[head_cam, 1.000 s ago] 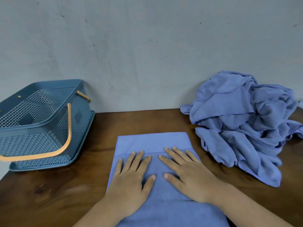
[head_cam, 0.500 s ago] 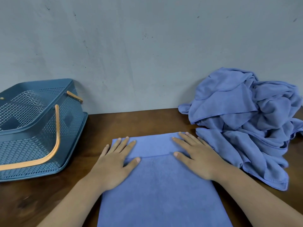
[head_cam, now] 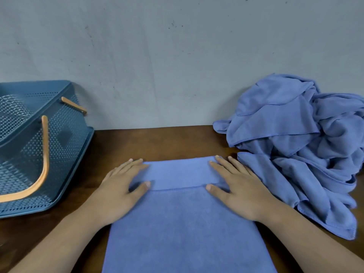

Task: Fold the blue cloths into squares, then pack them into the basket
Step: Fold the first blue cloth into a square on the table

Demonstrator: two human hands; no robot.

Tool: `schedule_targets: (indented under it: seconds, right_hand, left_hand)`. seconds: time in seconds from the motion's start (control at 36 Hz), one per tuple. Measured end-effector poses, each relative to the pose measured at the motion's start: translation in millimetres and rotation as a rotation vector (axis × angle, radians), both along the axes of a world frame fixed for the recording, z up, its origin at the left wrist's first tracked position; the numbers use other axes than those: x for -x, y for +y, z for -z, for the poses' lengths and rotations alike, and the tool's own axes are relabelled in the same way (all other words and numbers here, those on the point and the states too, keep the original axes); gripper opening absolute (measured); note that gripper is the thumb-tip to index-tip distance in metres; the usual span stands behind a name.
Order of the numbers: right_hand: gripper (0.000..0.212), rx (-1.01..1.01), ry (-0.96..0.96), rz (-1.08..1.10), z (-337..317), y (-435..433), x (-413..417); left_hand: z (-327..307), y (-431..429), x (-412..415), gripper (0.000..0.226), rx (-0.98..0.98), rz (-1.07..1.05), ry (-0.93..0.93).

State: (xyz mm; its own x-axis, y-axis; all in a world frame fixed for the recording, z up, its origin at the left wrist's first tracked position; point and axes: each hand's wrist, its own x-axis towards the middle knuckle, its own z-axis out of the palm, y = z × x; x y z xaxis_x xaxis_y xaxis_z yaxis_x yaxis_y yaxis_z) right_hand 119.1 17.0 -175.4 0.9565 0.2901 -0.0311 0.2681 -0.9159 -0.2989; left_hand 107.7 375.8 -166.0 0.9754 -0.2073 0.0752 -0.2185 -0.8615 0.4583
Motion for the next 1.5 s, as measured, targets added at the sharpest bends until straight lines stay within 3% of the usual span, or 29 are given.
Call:
schedule_targets:
  seconds: [0.08,0.14,0.19,0.31,0.47,0.67,0.72,0.78,0.94,1.06,1.14,1.25,1.36,1.5]
  right_hand:
    - [0.07,-0.124,-0.064,-0.003,-2.8,-5.3,-4.5]
    - [0.045,-0.289,-0.124,0.002,-9.1,-10.4,-5.1]
    - [0.034,-0.351,-0.138,-0.013,-16.1,-12.9,-5.2]
    - [0.032,-0.288,-0.03,-0.061,-23.9,-19.0,0.1]
    - [0.002,-0.184,-0.116,-0.108,-20.4,-24.9,5.9]
    - [0.02,-0.318,-0.153,-0.087,-13.8,-23.3,3.4]
    - [0.018,-0.309,-0.18,-0.087,-11.9,-23.1,4.2]
    - [0.03,-0.275,-0.193,-0.098,-10.0,-23.0,3.4]
    - [0.062,0.017,-0.117,-0.066,-2.9,-21.0,0.3]
    - [0.065,0.022,-0.095,-0.062,-2.1,-19.4,-1.3]
    - [0.06,-0.066,-0.113,-0.088,-3.5,-22.8,-0.1]
    - [0.032,-0.288,-0.188,-0.066,-11.2,-24.9,3.2]
    - [0.013,-0.235,-0.208,-0.072,-11.0,-22.3,2.0]
    - [0.009,-0.229,-0.2,-0.073,-6.6,-24.4,-1.0]
  left_hand:
    - [-14.3,16.2,-4.2,0.032,0.168,0.047,-0.1]
    - [-23.7,22.3,-1.6,0.03,0.218,0.075,-0.073]
    - [-26.4,28.3,-0.3,0.028,0.178,0.123,0.011]
    - [-23.1,35.8,-1.4,0.026,0.062,0.178,0.084]
    - [-23.6,29.1,-0.9,0.014,-0.069,0.261,0.022]
    - [-14.0,23.4,1.4,0.017,0.119,0.255,-0.025]
    - [-12.0,25.2,1.3,0.017,0.154,0.248,-0.068]
    - [-10.7,27.3,0.0,0.012,0.167,0.234,-0.12]
    - [0.9,33.7,-8.8,0.033,-0.032,0.063,-0.143]
    - [5.3,32.9,-12.2,0.033,-0.052,0.011,-0.14]
    - [3.5,30.3,-11.9,0.031,-0.031,0.034,-0.161]
    - [-9.7,31.9,-4.1,0.015,0.07,0.164,-0.187]
    - [-16.5,30.1,-0.3,0.014,-0.039,0.251,-0.148]
    - [-13.1,25.6,0.3,0.02,-0.046,0.267,-0.125]
